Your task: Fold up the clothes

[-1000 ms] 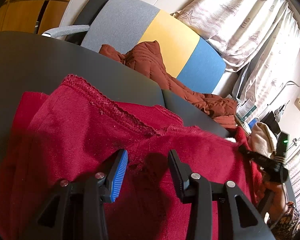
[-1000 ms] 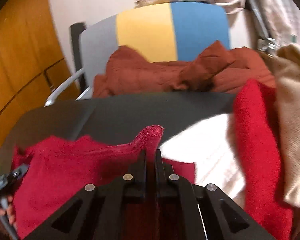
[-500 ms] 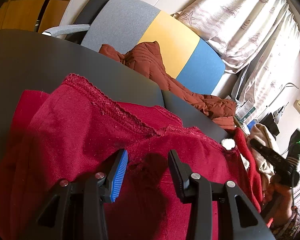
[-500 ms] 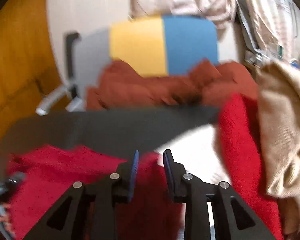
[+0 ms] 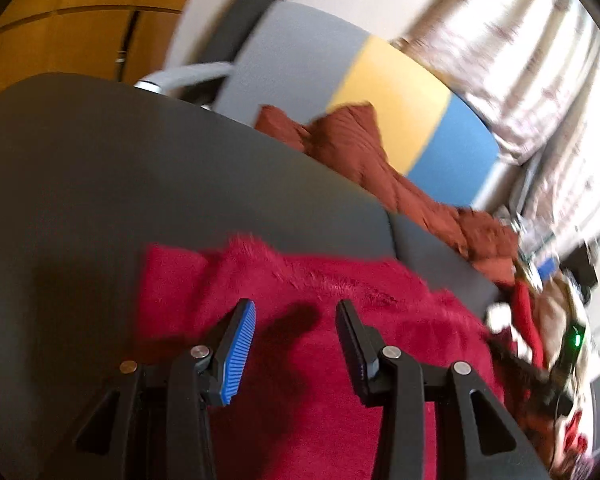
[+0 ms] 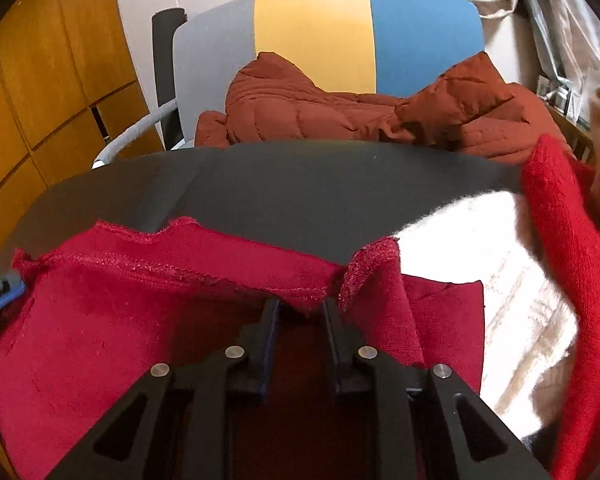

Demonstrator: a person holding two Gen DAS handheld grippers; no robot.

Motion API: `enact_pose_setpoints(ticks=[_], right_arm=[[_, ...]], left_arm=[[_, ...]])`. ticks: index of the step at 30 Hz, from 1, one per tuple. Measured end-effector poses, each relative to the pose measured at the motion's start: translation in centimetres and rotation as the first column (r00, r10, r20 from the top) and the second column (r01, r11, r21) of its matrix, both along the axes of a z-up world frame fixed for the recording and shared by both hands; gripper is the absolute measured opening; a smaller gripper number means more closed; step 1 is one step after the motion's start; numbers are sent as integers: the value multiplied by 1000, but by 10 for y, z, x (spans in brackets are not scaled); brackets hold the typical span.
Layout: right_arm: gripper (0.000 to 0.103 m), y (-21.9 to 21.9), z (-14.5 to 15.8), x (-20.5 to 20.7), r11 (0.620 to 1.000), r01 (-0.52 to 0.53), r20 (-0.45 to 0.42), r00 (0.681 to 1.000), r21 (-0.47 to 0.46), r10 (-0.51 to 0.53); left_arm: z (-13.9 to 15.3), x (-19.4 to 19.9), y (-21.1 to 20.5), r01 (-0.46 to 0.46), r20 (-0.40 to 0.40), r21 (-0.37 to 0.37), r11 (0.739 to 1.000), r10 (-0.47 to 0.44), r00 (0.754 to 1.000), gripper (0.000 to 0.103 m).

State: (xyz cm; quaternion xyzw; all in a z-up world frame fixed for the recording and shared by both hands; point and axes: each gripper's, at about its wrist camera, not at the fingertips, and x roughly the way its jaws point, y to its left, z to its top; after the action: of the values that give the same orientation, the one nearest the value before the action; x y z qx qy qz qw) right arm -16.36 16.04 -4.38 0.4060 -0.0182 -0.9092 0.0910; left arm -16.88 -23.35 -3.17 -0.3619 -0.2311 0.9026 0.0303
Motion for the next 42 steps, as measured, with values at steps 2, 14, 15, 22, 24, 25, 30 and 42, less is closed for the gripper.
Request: enact_pose_setpoints(ticks=[2, 14, 15, 22, 24, 25, 30, 42], right_arm=[[24, 0, 2, 3, 1000, -4, -3, 1000, -9, 4], [31, 8, 3, -5, 994, -24, -2, 1000, -102, 24], [31, 8, 3, -5, 994, -24, -2, 1000, -102, 24], [31, 7, 2, -6, 994, -24, -5, 1000, -102, 24], [31, 7, 2, -5, 995, -24, -7, 1000, -97, 23], [31, 7, 2, -5, 995, -24, -7, 1000, -96, 23], [31, 9, 2, -6, 993, -24, -6, 1000, -113, 24], [32, 10, 1, -6, 992, -24, -8, 1000, -120, 23]], left_arm=[[7, 1, -10, -43, -20, -30, 999, 42, 999, 44], [-12, -31, 1, 98, 150, -151, 984, -75, 986, 29], [-11, -32, 0, 93, 154, -147, 985, -70, 986, 14], [25, -35, -3, -33, 41, -169, 985, 40, 998, 5], [16, -43, -1, -31, 71, -220, 975, 48, 996, 5], [11, -47, 1, -28, 88, -246, 969, 51, 995, 5], [-15, -43, -11, -24, 139, -178, 984, 49, 989, 12], [24, 37, -2, -77, -77, -46, 996, 74, 994, 26]])
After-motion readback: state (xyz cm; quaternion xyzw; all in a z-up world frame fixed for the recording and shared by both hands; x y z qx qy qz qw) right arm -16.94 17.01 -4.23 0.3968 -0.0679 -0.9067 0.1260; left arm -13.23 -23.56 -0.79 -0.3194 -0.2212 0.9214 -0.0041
